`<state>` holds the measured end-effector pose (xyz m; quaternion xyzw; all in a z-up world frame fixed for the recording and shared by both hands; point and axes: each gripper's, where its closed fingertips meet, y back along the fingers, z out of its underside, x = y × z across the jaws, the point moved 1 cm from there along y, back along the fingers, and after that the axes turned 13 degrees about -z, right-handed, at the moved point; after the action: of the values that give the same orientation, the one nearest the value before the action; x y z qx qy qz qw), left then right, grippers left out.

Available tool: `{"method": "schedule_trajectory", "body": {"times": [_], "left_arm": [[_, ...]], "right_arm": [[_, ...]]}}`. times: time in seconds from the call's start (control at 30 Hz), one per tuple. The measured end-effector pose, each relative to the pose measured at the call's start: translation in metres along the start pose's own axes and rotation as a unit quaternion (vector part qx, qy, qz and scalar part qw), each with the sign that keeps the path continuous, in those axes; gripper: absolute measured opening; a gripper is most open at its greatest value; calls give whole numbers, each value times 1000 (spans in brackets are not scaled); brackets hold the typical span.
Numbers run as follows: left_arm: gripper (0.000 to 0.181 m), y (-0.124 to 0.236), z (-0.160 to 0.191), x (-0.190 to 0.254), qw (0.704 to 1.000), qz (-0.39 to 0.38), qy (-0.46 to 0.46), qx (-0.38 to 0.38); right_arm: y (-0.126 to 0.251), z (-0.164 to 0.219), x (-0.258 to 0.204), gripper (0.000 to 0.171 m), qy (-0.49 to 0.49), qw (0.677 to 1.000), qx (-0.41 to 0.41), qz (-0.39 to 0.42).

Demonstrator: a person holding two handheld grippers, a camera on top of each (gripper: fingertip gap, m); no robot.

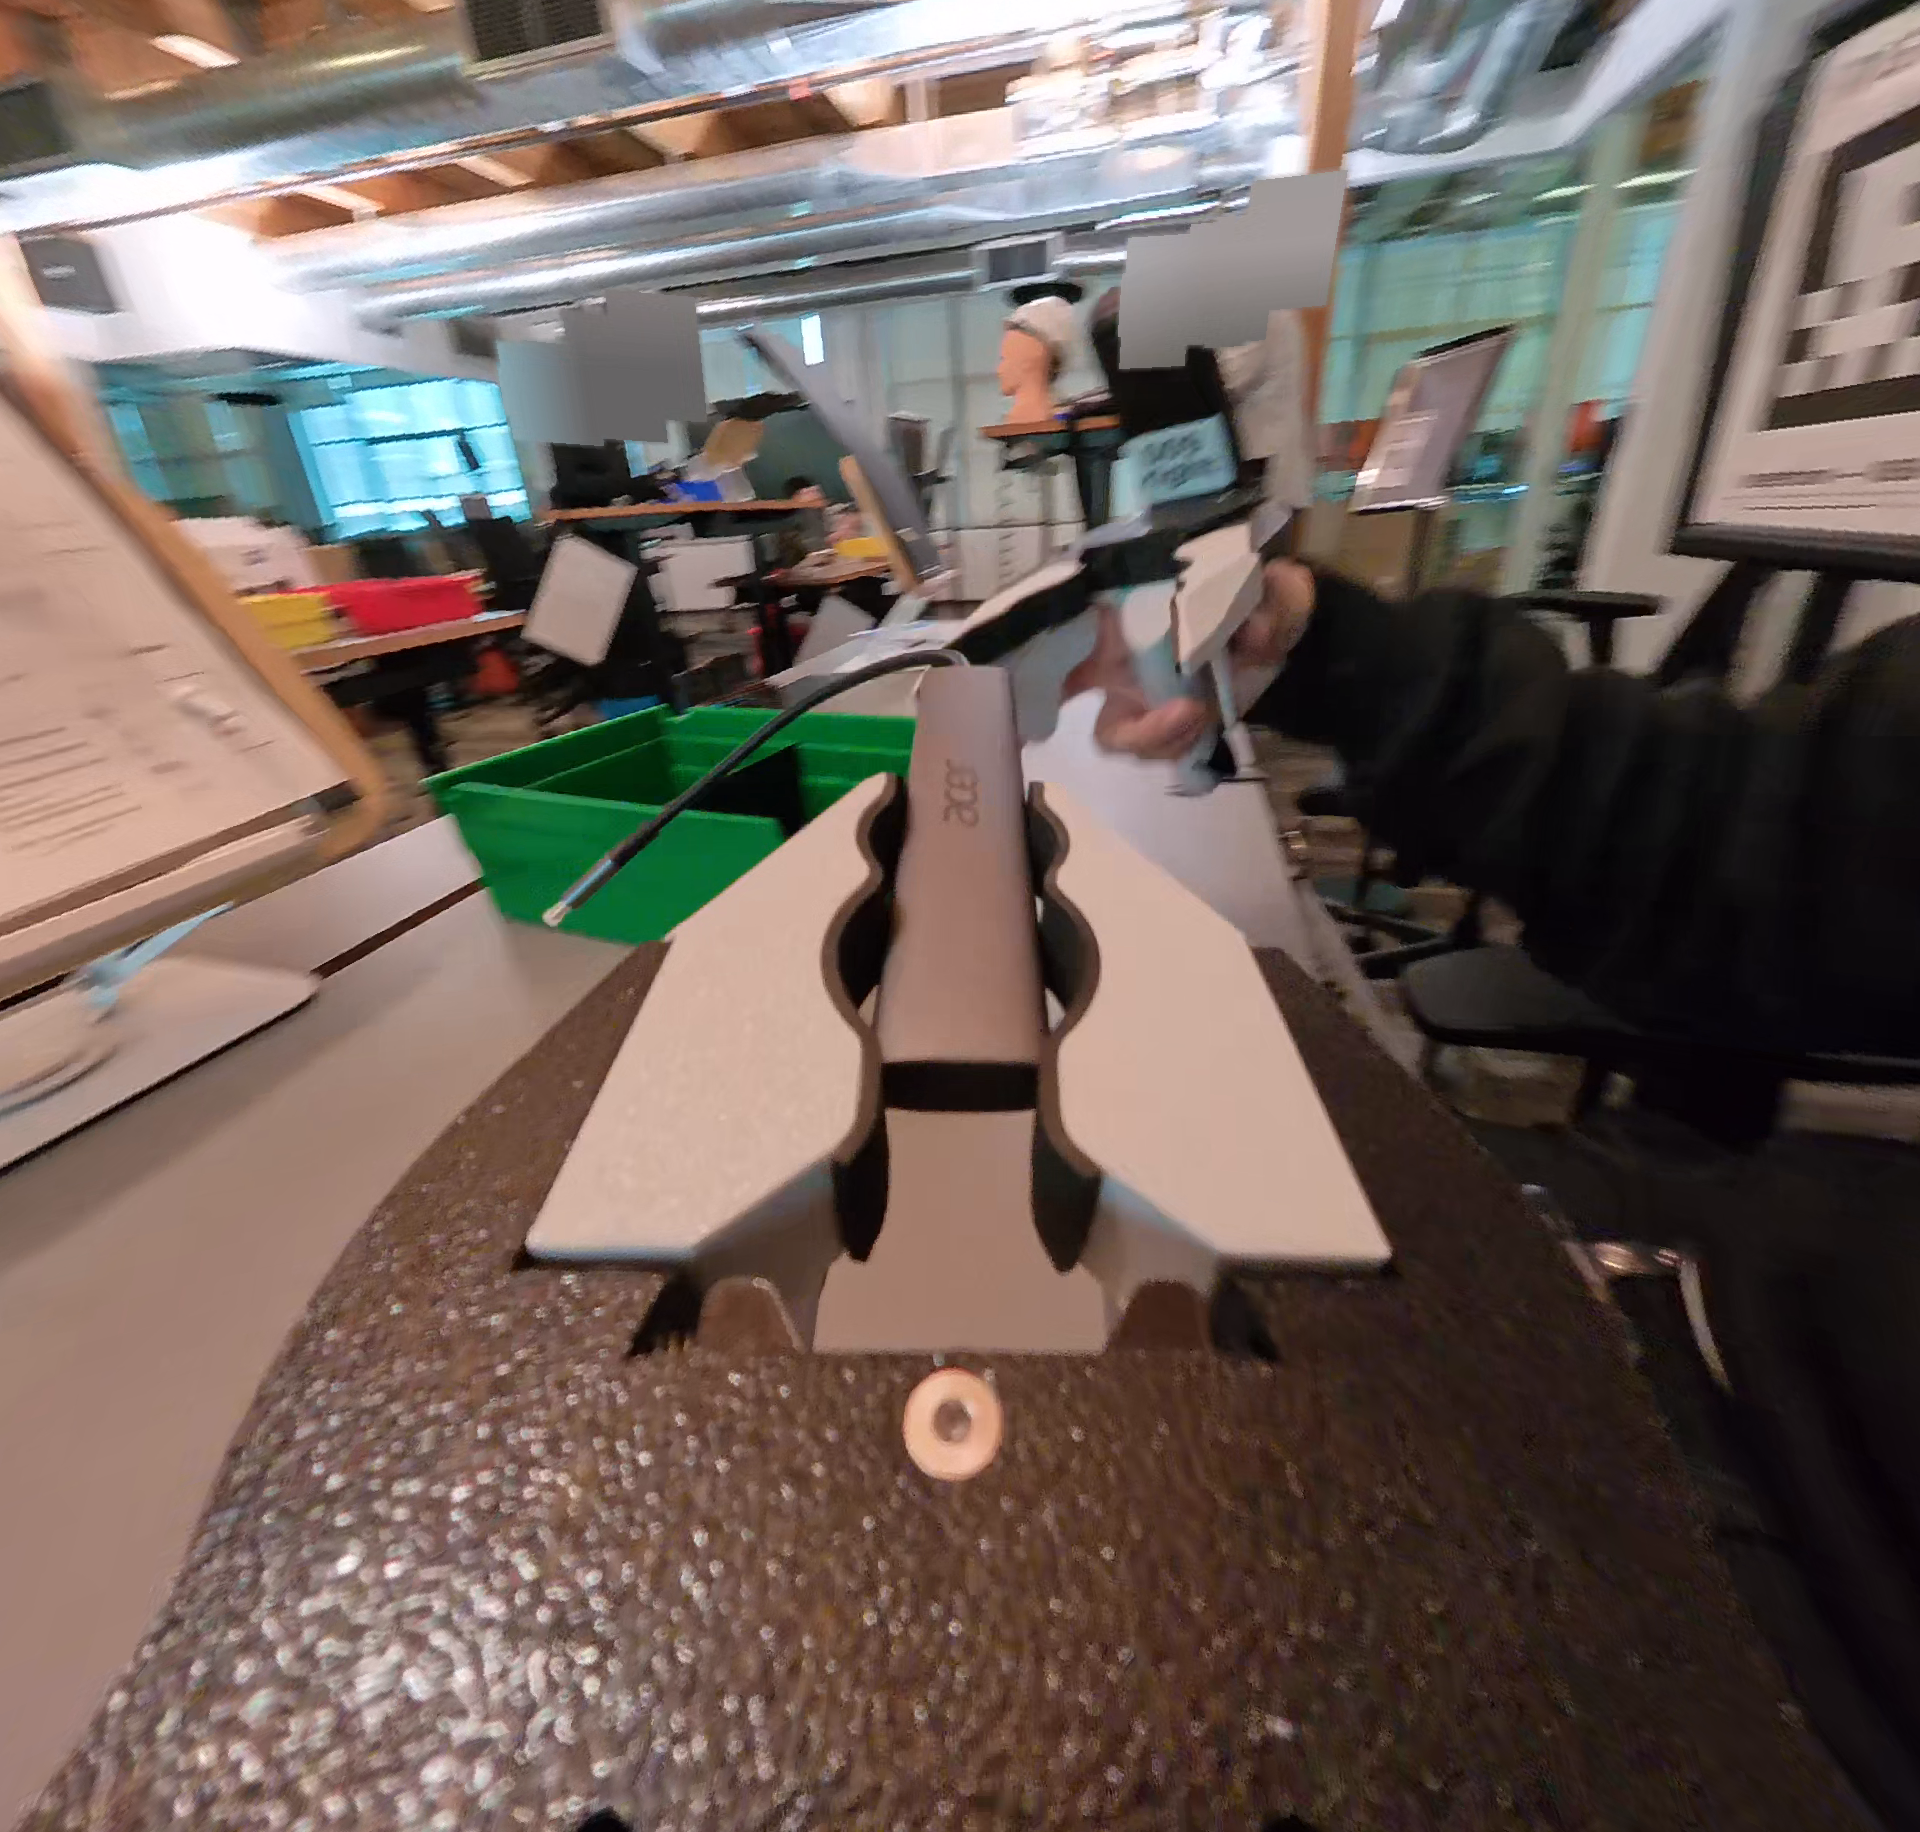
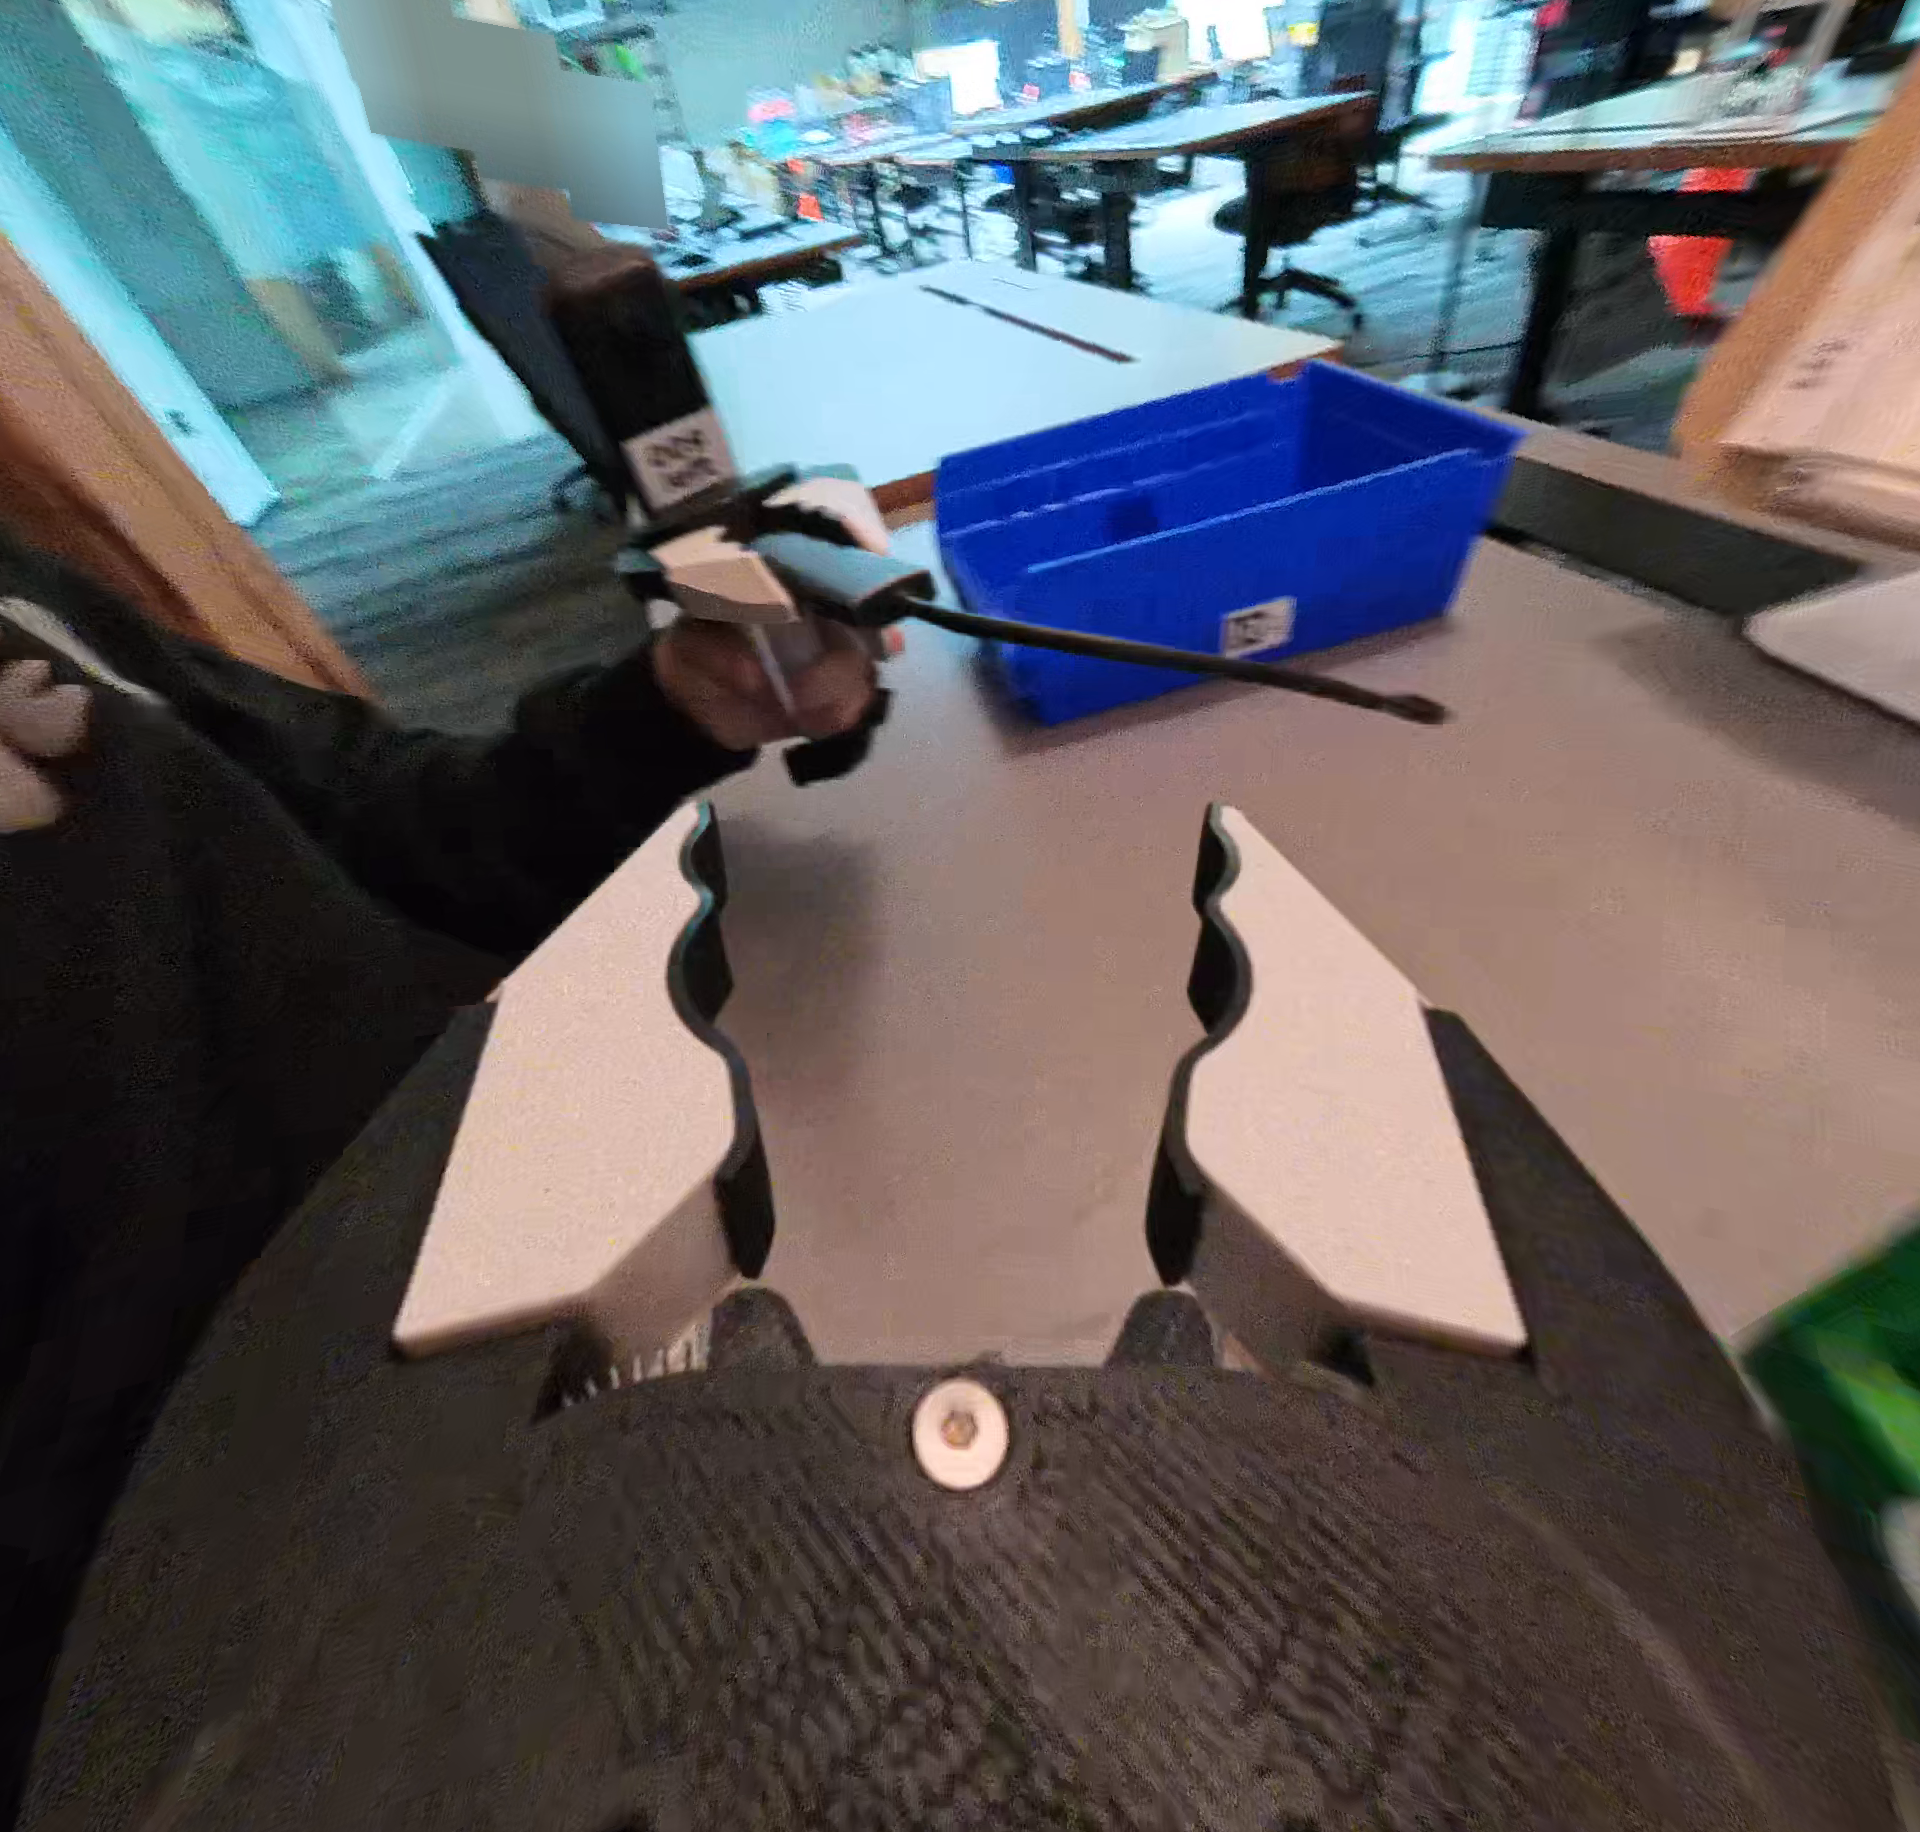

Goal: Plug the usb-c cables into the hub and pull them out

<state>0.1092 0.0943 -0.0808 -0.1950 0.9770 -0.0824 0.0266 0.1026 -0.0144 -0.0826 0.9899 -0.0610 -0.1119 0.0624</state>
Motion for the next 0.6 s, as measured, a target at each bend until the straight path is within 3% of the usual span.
{"method": "schedule_trajectory", "body": {"times": [0.1,0.2,0.3,0.43,0.6], "left_arm": [[21,3,-3,20,997,71,14,18],[21,5,-1,31,993,112,36,16],[21,6,4,37,988,144,61,-2],[21,5,11,39,985,159,73,-17],[21,5,17,39,984,161,73,-31]], "right_arm": [[-48,12,-31,81,-24,995,46,-86],[-72,13,-35,77,16,992,102,-70],[-75,6,-33,62,93,985,139,-35],[-74,5,-34,33,106,984,140,-43],[-75,10,-37,22,106,984,132,-59]]}}
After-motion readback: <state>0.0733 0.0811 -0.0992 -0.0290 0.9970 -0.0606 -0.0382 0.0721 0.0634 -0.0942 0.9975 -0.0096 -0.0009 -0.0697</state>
